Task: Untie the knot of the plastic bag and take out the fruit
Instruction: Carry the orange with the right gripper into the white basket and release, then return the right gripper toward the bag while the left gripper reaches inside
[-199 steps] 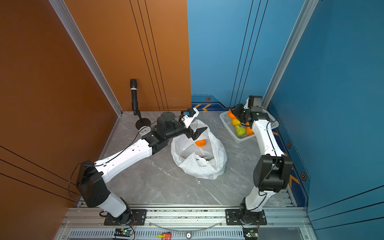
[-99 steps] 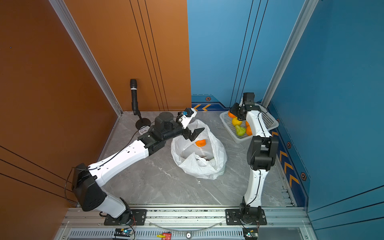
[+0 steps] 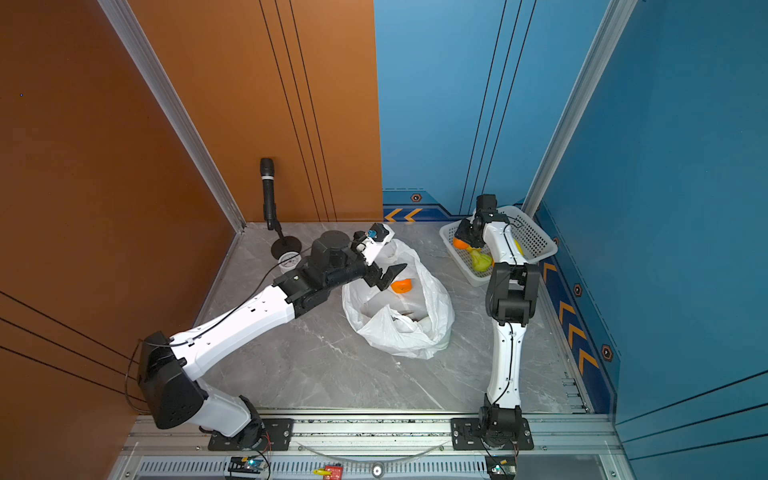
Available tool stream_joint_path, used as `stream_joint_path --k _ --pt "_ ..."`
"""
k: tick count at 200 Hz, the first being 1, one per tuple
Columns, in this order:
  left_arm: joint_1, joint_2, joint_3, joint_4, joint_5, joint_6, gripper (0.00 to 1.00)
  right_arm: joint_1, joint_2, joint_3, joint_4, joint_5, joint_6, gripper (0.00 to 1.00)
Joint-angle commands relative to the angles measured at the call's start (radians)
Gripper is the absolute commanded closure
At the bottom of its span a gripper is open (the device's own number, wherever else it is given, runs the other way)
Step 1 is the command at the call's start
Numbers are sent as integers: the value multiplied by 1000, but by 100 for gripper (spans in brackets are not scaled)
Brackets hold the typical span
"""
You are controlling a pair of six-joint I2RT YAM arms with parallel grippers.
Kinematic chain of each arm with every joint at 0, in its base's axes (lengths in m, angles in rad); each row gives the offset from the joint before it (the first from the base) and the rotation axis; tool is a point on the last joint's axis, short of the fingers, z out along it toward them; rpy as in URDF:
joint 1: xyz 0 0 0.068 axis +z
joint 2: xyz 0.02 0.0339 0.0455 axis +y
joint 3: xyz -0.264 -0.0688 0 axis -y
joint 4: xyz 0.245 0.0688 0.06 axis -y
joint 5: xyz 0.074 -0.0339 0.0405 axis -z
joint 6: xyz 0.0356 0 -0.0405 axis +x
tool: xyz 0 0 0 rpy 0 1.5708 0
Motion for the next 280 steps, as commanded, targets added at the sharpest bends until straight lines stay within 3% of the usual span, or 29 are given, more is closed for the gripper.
stream_joint_path --k 1,53,90,127,195,229,280 --pt "-16 -40 -19 -23 -44 6 1 13 19 27 -58 36 -31 51" --pt "-39 -57 -31 -42 -73 25 3 24 -25 25 -92 109 -51 27" --pt "-61 -56 -38 -40 -112 17 0 26 -113 9 -93 125 -53 25" --pt "-89 -33 -41 -46 -154 -9 9 37 -241 -50 -90 155 -50 20" --pt "-103 85 -23 -52 -173 -252 29 96 -551 -285 -25 136 -27 11" --pt "-122 179 50 -160 -201 -323 34 121 -641 -336 -37 145 18 10" --pt "-121 345 191 -365 -306 -474 40 170 -808 -561 -18 96 170 9"
